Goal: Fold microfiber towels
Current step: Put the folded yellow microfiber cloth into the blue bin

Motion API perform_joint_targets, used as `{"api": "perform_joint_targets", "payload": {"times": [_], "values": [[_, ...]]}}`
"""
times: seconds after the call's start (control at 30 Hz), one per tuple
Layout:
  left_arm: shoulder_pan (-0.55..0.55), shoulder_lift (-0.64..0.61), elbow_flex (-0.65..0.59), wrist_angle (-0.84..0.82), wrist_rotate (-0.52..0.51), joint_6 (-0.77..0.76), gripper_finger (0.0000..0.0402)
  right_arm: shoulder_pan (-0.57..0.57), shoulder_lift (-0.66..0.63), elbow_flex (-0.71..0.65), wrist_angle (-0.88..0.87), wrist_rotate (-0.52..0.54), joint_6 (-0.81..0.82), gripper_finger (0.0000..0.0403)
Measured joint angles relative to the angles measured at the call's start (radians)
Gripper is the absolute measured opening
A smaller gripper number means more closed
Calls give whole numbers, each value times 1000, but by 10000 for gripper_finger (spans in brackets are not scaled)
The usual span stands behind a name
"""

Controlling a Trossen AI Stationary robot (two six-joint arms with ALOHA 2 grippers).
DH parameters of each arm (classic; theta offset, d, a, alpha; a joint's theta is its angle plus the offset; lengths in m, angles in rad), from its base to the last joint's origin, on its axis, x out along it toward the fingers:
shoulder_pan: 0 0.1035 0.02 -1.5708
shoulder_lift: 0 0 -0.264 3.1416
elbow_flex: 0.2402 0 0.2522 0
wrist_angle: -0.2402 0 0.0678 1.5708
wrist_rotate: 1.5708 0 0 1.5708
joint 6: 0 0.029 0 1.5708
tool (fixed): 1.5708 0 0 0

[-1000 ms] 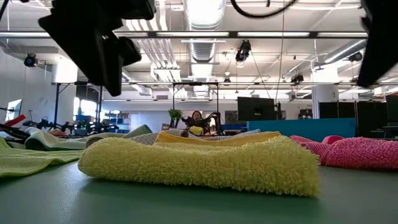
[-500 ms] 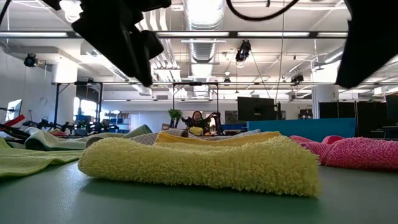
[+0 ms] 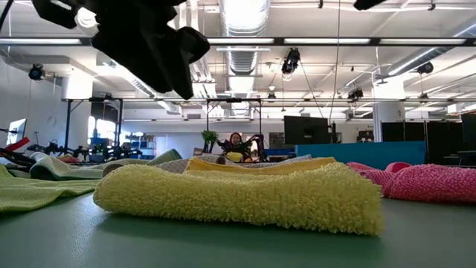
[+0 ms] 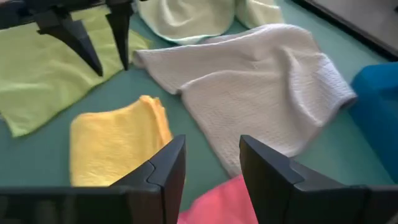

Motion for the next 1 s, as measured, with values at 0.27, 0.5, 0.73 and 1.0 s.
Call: {"api": "perform_joint_targets", "payload": {"times": [0.27, 0.5, 0.73, 1.0], "values": [[16, 0, -122, 185, 16, -54, 144, 0, -86, -215, 84, -27, 136, 144], [58, 7, -133, 265, 17, -81, 144, -18, -134, -428, 579, -115, -33, 146], [104, 16, -134, 258, 17, -189, 144, -67, -99, -508, 812, -141, -184, 150], [107, 16, -134, 258, 59, -184, 144, -152, -13, -491, 858, -339, -290, 185]]}}
